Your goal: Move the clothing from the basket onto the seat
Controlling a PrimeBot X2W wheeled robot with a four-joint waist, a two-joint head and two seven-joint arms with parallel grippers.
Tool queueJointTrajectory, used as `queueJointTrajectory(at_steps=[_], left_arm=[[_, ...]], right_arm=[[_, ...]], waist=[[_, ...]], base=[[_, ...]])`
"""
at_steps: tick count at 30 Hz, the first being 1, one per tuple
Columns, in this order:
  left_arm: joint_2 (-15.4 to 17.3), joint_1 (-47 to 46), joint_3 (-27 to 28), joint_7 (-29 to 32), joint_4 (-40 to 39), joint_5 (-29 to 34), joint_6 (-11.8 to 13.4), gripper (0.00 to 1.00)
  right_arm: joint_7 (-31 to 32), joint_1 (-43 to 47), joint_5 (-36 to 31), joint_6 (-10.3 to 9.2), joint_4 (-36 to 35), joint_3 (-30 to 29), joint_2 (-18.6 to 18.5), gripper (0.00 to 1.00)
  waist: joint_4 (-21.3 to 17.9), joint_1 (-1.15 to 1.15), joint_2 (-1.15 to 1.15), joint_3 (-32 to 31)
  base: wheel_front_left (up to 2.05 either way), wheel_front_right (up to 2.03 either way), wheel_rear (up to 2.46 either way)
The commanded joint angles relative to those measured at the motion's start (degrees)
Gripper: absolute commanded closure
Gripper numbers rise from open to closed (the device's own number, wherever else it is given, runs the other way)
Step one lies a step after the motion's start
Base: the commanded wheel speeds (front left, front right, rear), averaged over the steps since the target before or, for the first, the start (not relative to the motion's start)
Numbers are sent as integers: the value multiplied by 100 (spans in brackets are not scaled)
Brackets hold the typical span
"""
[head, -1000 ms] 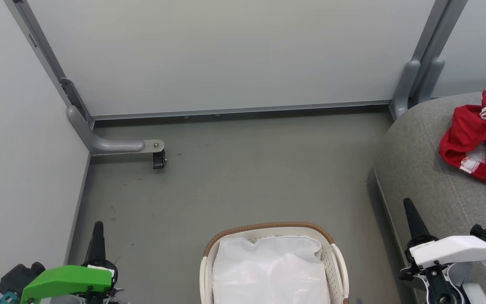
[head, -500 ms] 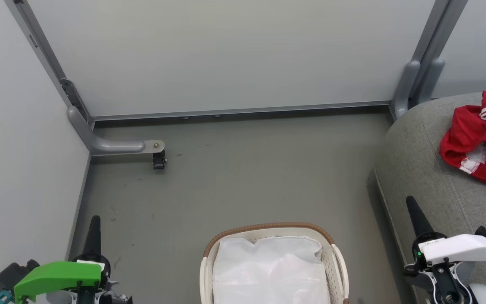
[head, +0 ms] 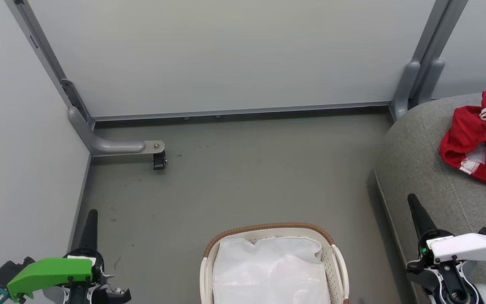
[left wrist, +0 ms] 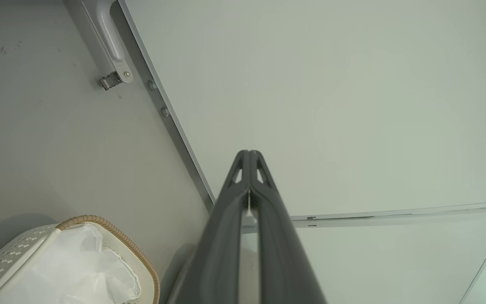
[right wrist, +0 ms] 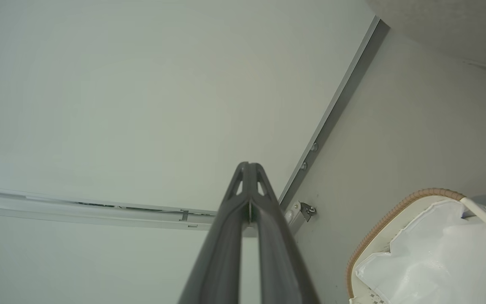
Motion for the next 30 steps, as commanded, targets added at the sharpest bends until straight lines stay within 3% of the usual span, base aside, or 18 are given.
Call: queueJointTrajectory(at_steps=[1,30], left_arm=[[32,-124,39,43,-48,-137,-54,100],[37,-270,218,357,-59,-1160,-147,100]], right_arm=[[40,-53,140,-3,-54,-32,-36,100],[353,-44,1327,-4,-154,-153,-46,100]], waist=[[1,0,39,-1],[5,0,51,-25]], base=[[0,0,0],[0,0,0]])
